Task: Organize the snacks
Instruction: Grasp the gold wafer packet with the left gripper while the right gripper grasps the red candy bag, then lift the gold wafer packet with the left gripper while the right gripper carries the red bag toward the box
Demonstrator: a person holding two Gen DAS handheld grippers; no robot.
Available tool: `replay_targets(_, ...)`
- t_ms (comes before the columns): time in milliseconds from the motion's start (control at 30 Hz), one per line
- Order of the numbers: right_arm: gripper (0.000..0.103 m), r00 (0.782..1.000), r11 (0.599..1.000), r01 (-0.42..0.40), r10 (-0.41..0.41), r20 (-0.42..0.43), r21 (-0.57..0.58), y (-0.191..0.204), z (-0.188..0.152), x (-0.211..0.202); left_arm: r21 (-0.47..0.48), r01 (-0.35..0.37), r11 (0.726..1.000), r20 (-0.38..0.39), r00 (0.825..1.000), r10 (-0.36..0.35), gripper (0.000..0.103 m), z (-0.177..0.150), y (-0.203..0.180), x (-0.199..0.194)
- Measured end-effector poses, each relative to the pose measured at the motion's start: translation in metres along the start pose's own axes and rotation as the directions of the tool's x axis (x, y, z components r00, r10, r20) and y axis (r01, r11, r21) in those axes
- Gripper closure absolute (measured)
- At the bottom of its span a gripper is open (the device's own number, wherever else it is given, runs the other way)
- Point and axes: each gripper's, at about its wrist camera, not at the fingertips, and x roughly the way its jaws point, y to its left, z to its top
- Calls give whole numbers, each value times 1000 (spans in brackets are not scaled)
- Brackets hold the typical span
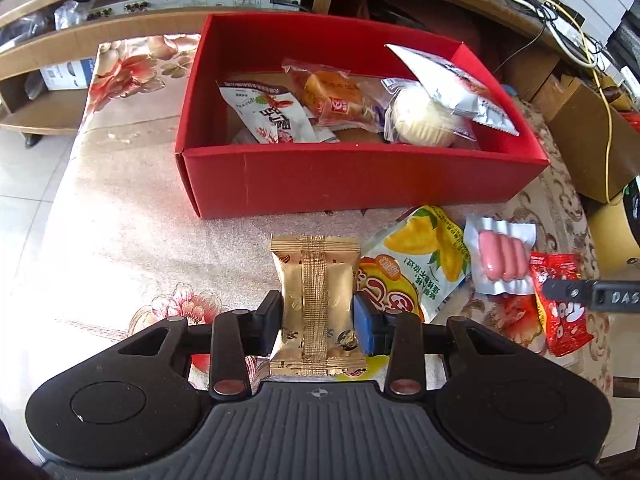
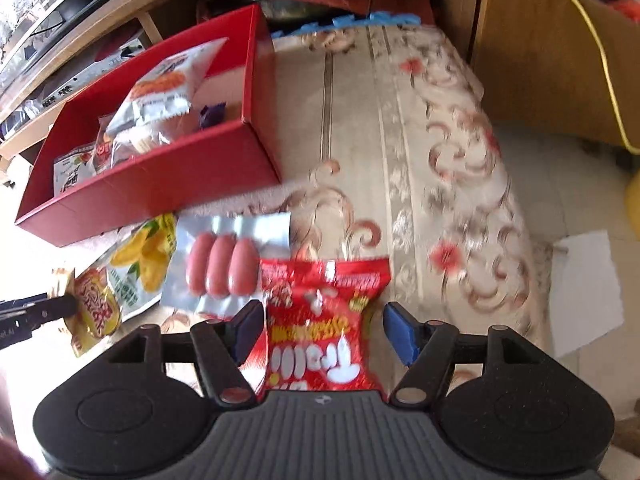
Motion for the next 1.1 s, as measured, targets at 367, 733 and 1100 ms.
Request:
replay_targets(367,44,993,981,113,-109,37,-155,35,-15,8,-6,-19,1000,-46,999,18,55,-6,6,13)
replay_targets(733,53,999,992,21,-17,32,-128,44,-39,-12,18,-47,999,-35,998,48,46,-8,4,12)
replay_targets(1100,53,1000,980,-17,22,22,-199,65,-60,-18,52,-25,998,-30,999,26,57,-28,0,-9)
